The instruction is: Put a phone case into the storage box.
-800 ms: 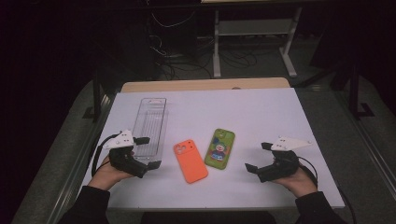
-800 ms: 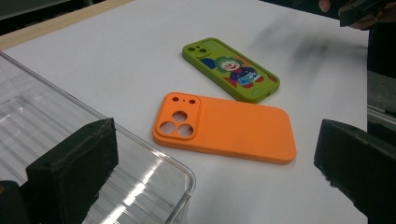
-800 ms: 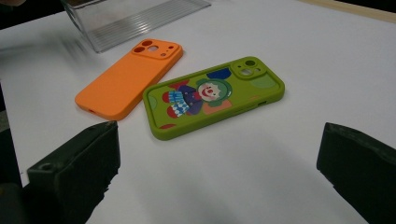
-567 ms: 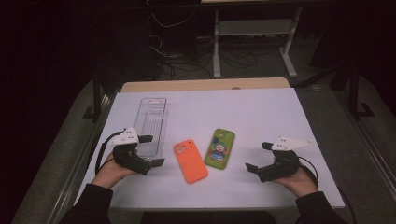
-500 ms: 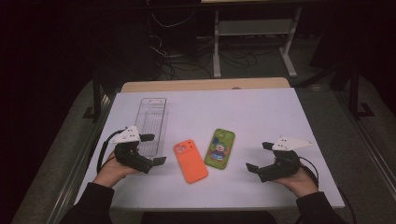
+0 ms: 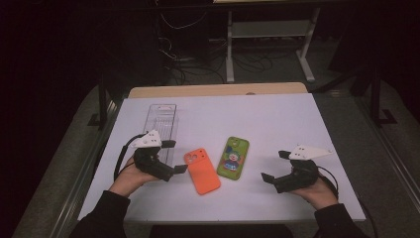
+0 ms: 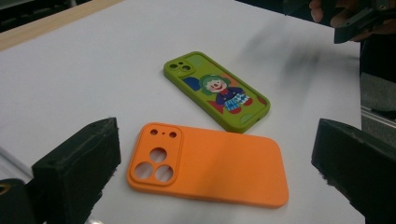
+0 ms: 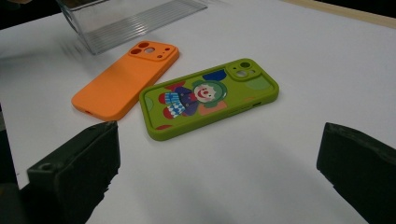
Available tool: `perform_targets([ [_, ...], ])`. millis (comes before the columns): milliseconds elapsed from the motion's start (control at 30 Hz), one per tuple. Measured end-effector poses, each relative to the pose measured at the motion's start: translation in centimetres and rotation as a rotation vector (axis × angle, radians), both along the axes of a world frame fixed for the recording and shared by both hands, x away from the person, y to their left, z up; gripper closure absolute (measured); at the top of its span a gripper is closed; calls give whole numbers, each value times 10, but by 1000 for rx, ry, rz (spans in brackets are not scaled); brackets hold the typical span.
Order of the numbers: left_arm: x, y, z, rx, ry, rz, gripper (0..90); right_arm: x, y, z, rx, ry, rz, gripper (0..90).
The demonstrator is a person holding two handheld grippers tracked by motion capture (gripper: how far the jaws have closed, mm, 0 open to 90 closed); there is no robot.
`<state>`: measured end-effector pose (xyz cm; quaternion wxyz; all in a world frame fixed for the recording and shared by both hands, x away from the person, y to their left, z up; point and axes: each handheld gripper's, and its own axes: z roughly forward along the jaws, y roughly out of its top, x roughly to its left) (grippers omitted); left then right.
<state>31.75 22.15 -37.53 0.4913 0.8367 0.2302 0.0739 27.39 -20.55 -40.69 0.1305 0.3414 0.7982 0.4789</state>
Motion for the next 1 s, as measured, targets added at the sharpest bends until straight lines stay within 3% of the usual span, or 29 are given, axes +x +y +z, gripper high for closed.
perform_targets([
  [267,5,-18,2,3,13,-20,67,0,0,0,-1,0,0,0],
  [633,11,-50,-2,36,12,-19,240,-1,0,0,-4,0,0,0],
  [700,12,-56,-4,37,17,-14,278,-1,0,0,-5,1,-2,0],
  [733,13,-59,-4,39,19,-8,342,-1,0,0,-6,0,-5,0],
  [900,20,-72,-11,51,44,-5,440,-1,0,0,-7,-1,-7,0],
  [933,22,-78,-15,65,43,-5,512,-1,-1,0,-8,-2,-6,0],
  [1000,22,-82,-17,73,44,-1,573,-1,-1,0,-8,-3,-3,0],
])
